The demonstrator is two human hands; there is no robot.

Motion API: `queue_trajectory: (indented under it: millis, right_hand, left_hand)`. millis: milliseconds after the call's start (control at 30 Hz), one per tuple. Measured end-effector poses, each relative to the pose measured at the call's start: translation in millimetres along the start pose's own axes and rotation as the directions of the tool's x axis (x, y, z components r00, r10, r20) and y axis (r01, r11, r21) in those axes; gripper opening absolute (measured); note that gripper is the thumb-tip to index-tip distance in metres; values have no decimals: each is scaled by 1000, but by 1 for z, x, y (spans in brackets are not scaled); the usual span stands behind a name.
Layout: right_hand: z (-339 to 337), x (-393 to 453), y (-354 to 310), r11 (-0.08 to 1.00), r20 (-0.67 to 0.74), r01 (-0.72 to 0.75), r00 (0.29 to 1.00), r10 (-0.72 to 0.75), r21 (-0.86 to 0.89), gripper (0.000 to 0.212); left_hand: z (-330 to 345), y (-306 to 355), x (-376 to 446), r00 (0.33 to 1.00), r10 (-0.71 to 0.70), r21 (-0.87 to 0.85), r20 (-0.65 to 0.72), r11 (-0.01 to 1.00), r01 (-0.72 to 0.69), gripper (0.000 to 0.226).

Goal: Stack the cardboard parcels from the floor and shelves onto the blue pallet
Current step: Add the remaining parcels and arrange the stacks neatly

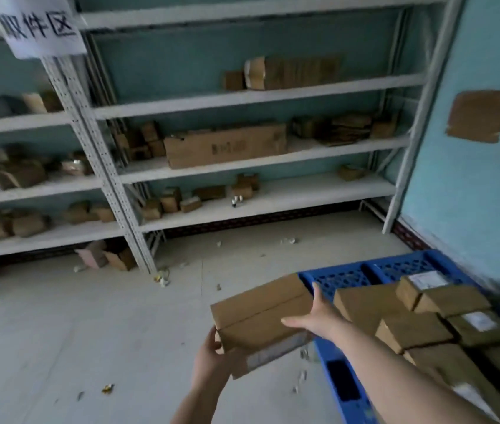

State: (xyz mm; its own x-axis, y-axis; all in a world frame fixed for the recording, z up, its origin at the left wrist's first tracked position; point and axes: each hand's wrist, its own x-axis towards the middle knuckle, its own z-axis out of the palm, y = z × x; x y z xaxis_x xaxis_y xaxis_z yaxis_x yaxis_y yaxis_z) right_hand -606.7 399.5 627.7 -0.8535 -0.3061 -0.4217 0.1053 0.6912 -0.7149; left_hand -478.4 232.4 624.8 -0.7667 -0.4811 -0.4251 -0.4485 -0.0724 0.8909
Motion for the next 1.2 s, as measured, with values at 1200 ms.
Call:
queue_trajectory:
  millis: [1200]
  right_hand:
    - [-376,28,58,996,-538,-19,840,64,88,92]
  left_hand:
    - [299,256,65,850,295,173,436,900,-401,53]
